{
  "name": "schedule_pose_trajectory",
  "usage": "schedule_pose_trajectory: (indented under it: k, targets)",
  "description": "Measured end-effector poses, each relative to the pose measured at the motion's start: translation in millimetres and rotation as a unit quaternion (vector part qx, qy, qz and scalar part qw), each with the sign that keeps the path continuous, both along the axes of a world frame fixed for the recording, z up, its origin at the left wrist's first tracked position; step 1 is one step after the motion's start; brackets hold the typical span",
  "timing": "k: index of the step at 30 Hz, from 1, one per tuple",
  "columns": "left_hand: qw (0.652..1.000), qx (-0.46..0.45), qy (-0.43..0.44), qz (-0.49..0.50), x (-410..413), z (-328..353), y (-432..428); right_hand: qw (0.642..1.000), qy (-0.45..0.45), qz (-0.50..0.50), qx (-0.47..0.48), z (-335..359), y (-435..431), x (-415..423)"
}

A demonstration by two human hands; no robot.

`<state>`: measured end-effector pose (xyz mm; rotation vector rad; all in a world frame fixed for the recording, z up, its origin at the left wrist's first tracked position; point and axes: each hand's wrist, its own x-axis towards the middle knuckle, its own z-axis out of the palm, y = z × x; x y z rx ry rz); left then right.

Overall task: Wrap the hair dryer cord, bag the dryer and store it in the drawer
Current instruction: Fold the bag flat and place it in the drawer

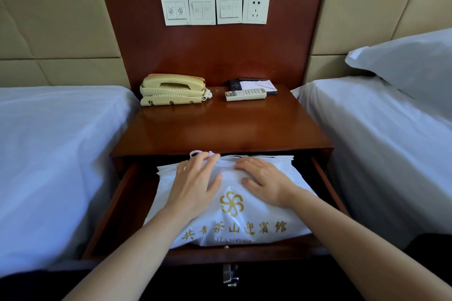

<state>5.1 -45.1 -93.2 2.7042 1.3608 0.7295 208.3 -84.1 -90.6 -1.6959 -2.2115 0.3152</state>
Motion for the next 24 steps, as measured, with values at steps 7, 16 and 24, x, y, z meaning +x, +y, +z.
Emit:
schedule_pose_trajectory:
  k: [7,16,24]
  targets:
    - [0.979,-0.201,0.017,0.010,4.8,-1.9,16.9,0.996,0.004,-0.036,-0.081,5.3,15.7,-1.5]
    - [0.942,-0.336,-0.011,0.014,16.7,-9.0,62.0,0.994,-0.019,-0.052,-0.092,9.2,34.4,-0.9]
    - [0.942,-0.331,-0.014,0.060,21.3,-10.7,68.8,0.978,0.037,-0.169,-0.113,-10.1,14.1,25.8]
